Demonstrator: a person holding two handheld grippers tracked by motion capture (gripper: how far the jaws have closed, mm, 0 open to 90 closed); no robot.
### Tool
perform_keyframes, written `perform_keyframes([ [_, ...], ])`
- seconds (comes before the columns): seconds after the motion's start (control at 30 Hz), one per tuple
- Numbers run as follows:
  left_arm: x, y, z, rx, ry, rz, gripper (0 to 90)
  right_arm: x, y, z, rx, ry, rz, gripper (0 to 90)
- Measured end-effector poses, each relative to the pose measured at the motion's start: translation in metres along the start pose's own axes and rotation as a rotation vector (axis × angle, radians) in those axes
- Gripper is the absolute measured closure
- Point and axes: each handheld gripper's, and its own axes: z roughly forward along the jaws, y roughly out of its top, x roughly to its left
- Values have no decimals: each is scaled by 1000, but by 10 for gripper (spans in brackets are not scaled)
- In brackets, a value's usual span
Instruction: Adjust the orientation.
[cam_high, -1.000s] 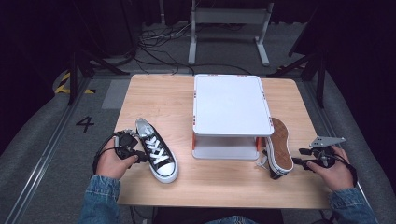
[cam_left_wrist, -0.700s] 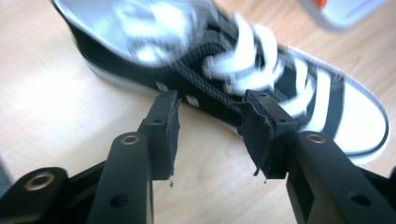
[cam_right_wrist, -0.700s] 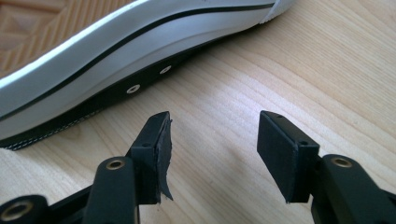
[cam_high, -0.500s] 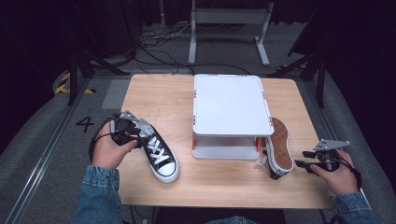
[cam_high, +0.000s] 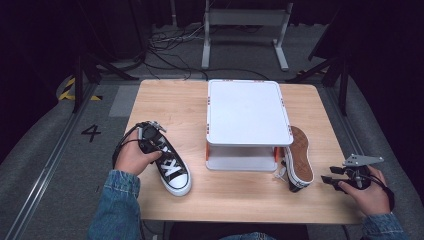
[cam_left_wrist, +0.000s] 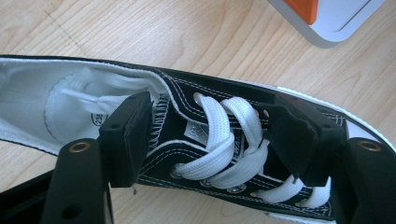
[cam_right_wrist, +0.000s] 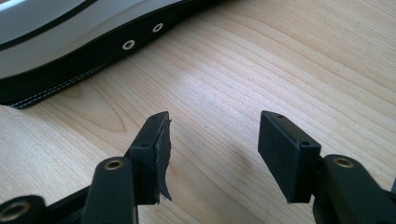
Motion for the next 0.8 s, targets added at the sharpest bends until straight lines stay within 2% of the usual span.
perform_keyframes([
  [0.1,-1,0,0,26,7,5,351,2,1,1,3,5,-4,451],
  [0.17,4,-1,-1,25,-20,-54,355,2,1,2,3,10,-14,450],
  [0.3,11,-2,3,30,-27,-63,249,3,1,3,6,16,-17,448],
  [0.33,11,-3,4,38,-47,-55,283,3,1,3,5,17,-17,448],
  [0.37,10,-3,4,39,-47,-39,347,3,1,3,3,17,-15,447],
  [0.47,9,-3,2,35,-44,-25,379,3,1,3,3,18,-15,447],
  [0.57,6,-4,-1,42,-24,-3,514,3,1,4,4,19,-17,447],
  [0.67,2,-4,-9,43,-16,-16,653,3,2,4,5,18,-16,447],
  [0.8,-4,-4,-17,19,-48,-26,753,3,4,6,4,22,-25,448],
])
